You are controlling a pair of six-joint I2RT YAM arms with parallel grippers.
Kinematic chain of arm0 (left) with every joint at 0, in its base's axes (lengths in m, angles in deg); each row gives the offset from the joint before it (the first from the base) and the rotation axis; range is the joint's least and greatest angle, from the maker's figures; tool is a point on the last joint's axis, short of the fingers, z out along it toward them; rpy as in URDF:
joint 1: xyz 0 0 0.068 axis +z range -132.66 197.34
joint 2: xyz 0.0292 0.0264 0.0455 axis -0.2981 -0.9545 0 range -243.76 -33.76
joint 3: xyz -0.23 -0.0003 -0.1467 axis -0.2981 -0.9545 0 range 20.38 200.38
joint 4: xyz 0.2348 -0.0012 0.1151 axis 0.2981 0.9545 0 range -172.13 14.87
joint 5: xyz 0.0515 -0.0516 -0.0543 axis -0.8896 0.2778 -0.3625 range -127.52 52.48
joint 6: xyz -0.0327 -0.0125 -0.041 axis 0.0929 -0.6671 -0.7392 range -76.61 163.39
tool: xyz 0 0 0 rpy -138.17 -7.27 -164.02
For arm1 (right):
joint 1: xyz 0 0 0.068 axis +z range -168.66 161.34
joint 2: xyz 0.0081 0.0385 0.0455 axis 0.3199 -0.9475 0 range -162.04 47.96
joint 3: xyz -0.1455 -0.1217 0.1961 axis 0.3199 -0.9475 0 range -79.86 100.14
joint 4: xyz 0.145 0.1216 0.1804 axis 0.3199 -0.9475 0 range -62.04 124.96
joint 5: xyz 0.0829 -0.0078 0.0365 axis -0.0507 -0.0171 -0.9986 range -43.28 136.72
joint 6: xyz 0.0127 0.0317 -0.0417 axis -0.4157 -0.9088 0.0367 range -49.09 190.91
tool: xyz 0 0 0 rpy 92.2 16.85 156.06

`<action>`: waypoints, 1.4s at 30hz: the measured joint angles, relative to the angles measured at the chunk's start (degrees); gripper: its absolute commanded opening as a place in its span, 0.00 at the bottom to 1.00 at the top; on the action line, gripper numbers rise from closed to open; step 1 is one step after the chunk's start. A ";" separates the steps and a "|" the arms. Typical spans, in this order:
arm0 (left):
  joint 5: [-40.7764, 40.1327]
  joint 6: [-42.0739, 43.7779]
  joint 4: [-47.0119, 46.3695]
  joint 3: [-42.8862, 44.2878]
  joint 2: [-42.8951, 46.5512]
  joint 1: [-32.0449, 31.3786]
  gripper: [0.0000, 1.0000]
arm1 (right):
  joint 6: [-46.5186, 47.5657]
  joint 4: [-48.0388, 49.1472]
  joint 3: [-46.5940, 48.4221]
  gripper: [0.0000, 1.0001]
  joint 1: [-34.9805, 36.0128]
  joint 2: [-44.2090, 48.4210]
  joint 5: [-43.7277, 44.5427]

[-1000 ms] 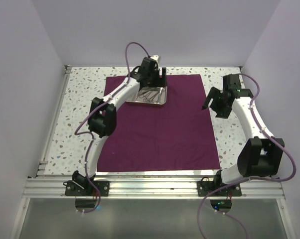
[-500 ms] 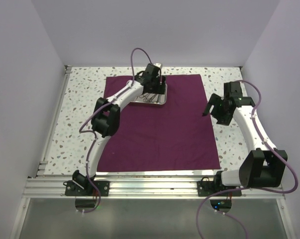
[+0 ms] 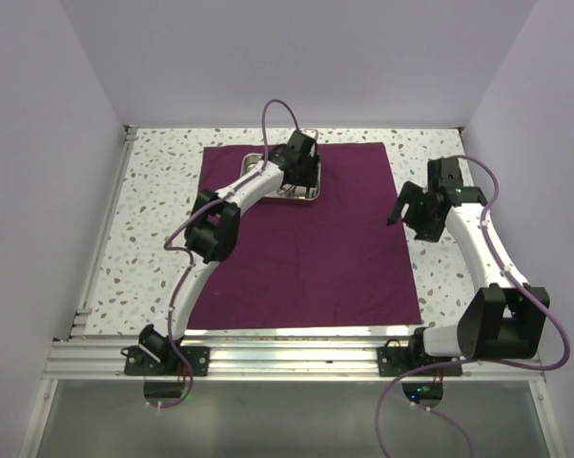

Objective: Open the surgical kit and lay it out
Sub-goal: Pick up the medical item from the container, then place the medical item in the surgical kit.

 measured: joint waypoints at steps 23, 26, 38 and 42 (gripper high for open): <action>-5.07 1.46 0.04 2.25 -1.18 -0.22 0.00 | 0.61 -0.04 -0.22 0.81 0.00 -0.66 0.15; -5.92 1.70 0.57 2.75 -0.66 -0.02 0.00 | 0.68 -0.04 -0.22 0.81 0.00 -0.72 0.13; -6.60 -4.35 0.85 -6.67 23.17 2.29 0.00 | 0.17 0.57 -0.22 0.80 0.00 -1.42 -1.57; -6.12 -9.68 -1.62 -27.08 40.09 -1.18 0.00 | -0.22 0.92 -0.39 0.80 0.00 -1.40 -1.90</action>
